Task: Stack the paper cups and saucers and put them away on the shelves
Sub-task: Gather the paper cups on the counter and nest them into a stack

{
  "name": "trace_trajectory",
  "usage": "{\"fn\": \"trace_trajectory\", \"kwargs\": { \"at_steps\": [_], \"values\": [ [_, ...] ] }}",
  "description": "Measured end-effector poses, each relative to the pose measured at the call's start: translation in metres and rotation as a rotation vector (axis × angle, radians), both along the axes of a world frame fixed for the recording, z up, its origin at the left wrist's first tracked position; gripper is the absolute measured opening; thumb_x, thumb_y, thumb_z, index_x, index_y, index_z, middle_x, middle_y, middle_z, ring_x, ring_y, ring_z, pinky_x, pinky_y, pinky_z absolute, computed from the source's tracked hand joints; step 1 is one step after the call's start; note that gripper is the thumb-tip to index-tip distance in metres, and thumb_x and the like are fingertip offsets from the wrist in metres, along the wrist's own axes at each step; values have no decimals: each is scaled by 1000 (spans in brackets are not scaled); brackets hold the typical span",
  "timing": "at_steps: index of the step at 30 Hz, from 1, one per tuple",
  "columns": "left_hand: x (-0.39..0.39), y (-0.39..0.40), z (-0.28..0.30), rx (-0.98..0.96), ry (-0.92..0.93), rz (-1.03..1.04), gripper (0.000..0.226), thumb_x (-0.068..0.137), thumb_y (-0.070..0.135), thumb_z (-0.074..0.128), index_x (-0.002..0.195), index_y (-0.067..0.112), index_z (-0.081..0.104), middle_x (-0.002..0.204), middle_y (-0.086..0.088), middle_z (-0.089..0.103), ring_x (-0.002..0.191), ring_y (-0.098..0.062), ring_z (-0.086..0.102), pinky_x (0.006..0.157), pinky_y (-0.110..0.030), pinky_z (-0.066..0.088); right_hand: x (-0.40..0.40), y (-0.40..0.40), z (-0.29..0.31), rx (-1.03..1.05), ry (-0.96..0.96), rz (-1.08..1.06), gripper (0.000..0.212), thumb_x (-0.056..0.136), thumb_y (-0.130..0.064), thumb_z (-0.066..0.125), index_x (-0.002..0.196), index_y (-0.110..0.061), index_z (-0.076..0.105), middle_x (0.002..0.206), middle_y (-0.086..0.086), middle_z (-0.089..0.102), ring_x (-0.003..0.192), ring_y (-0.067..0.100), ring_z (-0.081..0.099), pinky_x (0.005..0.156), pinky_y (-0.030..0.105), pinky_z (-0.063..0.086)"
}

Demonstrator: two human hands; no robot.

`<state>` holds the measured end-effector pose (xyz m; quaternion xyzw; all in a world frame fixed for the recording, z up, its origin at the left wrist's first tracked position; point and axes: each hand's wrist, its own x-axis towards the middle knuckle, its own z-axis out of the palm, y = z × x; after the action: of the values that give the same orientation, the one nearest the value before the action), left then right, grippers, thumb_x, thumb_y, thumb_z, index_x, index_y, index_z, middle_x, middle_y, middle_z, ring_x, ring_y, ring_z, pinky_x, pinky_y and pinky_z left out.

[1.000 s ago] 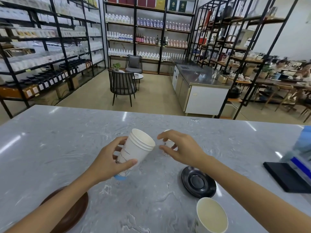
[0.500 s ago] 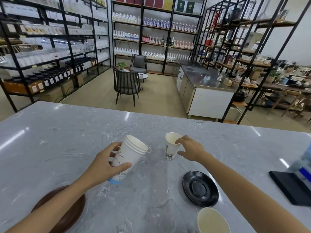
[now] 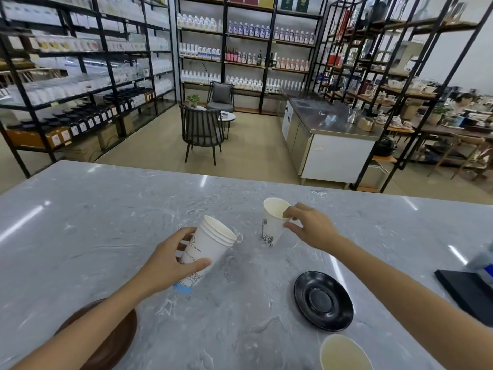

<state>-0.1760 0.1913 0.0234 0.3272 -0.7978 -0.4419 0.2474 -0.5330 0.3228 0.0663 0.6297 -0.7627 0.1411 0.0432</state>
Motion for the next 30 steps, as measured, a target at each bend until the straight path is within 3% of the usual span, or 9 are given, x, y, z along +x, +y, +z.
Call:
{"fn": "trace_trajectory", "kwargs": {
  "at_steps": [7, 12, 20, 23, 26, 30],
  "values": [
    [-7, 1, 4, 6, -29, -45, 72, 72, 46, 87, 135, 40, 51, 125, 16, 63, 107, -13, 67, 77, -26, 60, 20, 36, 72, -295, -94, 103, 18, 92, -27, 72, 107, -18, 67, 105, 0, 67, 90, 17, 64, 69, 42, 58],
    [-14, 7, 13, 15, -17, -97, 69, 73, 45, 87, 133, 42, 52, 124, 16, 64, 107, -12, 67, 77, -27, 61, 42, 58, 99, -394, -207, 149, 18, 93, -25, 70, 108, -16, 66, 105, 0, 67, 95, 13, 63, 64, 36, 61],
    [-26, 24, 28, 17, 67, -186, 71, 64, 60, 86, 127, 52, 55, 121, 20, 67, 109, -5, 66, 80, -32, 63, 71, 76, 84, -362, -331, 192, 17, 94, -25, 71, 108, -19, 66, 103, -14, 66, 99, 7, 64, 57, 18, 54],
    [-29, 30, 30, 13, 79, -200, 71, 64, 61, 85, 127, 51, 55, 119, 25, 66, 109, -1, 65, 78, -31, 63, 78, 80, 72, -342, -376, 200, 16, 97, -23, 65, 112, -18, 66, 103, -22, 63, 101, 6, 65, 59, 22, 57],
    [-30, 34, 31, 10, 80, -204, 72, 63, 61, 85, 128, 49, 55, 116, 28, 65, 108, 1, 64, 77, -29, 62, 85, 84, 59, -318, -406, 200, 18, 100, -21, 61, 117, -17, 67, 107, -18, 65, 103, 6, 65, 64, 25, 60],
    [-31, 40, 32, 5, 72, -219, 72, 64, 59, 84, 129, 46, 55, 116, 28, 64, 109, 1, 63, 77, -28, 61, 95, 89, 45, -289, -424, 216, 23, 98, -25, 66, 119, -19, 67, 111, -12, 68, 104, 3, 65, 65, 15, 56]
  ]
}}
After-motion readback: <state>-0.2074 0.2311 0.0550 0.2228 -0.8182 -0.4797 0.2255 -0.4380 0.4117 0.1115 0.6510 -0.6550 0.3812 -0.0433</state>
